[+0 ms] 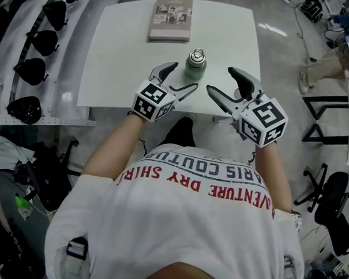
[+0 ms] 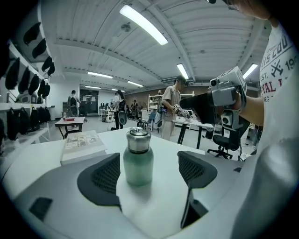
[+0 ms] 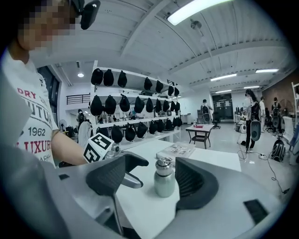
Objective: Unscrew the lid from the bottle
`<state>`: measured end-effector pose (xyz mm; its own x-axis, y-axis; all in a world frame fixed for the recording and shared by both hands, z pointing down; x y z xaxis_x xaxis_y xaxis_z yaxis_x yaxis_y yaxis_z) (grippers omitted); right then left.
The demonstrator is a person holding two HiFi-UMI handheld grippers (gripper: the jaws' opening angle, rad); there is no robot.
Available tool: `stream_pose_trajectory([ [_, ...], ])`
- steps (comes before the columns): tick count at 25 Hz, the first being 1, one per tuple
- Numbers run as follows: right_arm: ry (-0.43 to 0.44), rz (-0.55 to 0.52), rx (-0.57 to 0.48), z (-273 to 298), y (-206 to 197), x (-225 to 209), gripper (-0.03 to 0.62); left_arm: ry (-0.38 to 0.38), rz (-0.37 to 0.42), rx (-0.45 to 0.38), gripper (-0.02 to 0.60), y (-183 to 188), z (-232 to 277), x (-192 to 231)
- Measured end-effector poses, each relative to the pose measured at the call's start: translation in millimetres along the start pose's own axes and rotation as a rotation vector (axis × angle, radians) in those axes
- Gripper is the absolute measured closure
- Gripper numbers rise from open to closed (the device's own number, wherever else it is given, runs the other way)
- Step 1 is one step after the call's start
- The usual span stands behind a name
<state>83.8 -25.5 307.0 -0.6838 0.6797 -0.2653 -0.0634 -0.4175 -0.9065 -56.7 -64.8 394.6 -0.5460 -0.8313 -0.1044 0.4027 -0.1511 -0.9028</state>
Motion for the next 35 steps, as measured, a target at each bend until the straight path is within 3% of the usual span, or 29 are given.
stream_pose_trajectory([
  [8, -0.022, -0.010, 0.058, 40.7, -6.5, -31.6, 0.276, -0.064, -0.001, 0.061, 0.192, -21.7, 44.7, 25.9],
  [19, 0.010, -0.023, 0.109, 88.2, -20.8, -51.3, 0.276, -0.162, 0.054, 0.041, 0.193, -25.7, 76.4, 29.4],
  [35, 0.019, -0.060, 0.123, 121.3, -29.8, -47.1, 0.289, -0.171, 0.078, 0.045, 0.198, -28.9, 85.8, 24.7],
])
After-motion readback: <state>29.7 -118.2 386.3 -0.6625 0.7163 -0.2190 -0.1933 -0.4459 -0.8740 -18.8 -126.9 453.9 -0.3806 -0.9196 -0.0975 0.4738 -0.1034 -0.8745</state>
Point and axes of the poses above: the fingertips, and each gripper's own axes: z forward along the fingers, x to its left, y out of its top, the point moved 5 cm from there along -z, backward along the fingers, and after that the axes turned 10 degrees about z, right-handed, at the moved point
